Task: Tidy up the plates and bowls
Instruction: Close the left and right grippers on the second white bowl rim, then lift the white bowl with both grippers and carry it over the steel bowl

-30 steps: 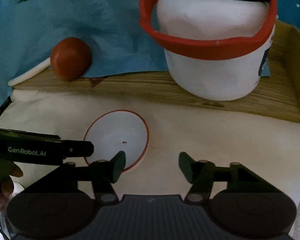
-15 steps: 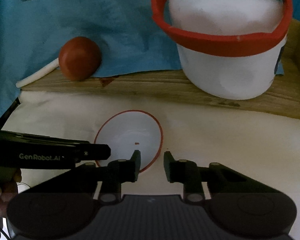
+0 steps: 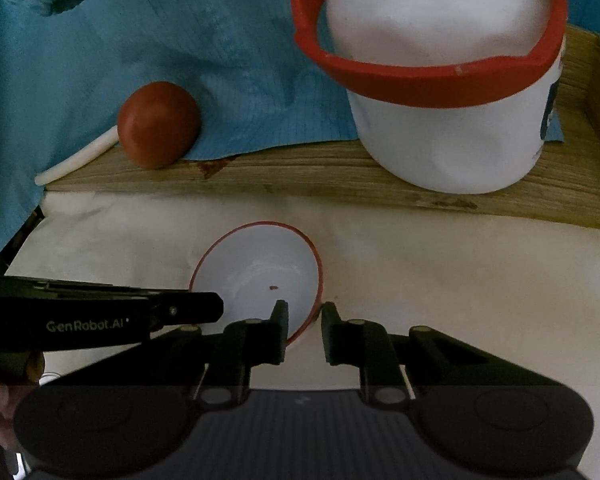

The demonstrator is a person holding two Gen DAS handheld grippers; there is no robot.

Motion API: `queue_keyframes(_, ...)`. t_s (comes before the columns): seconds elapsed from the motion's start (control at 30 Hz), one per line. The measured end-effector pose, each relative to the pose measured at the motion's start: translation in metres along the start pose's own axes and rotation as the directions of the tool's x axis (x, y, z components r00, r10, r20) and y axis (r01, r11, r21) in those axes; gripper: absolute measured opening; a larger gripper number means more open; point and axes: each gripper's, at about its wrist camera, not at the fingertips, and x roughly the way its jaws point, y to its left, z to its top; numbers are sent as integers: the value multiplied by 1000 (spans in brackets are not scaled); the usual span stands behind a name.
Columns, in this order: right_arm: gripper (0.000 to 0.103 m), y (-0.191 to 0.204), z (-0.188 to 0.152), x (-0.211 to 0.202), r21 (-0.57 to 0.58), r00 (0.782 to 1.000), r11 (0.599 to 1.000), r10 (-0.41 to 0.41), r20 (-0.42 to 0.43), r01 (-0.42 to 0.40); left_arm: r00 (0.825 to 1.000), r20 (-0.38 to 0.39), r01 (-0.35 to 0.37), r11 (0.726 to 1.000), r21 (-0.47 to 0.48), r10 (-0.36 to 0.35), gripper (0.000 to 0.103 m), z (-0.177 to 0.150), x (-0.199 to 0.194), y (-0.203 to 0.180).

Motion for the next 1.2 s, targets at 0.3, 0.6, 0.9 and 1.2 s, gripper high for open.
queue_keyframes(0.3, 17, 1, -4, -16, 17, 1000, 1000, 20, 23, -21, 999, 34, 13, 1000, 0, -13, 13, -3, -19, -11)
queue_keyframes(0.6, 17, 4, -10, -56, 0, 995, 999, 39, 87, -39, 995, 93, 42, 999, 11, -42, 13, -14, -57, -27)
queue_keyframes(0.9, 17, 7, -27, -89, -33, 993, 998, 62, 97, -59, 992, 109, 60, 998, 9, -61, 13, -43, -94, -38)
queue_keyframes(1.2, 17, 5, -53, -113, -62, 994, 995, 87, 63, -84, 993, 93, 67, 998, 13, -68, 14, -75, -109, -54)
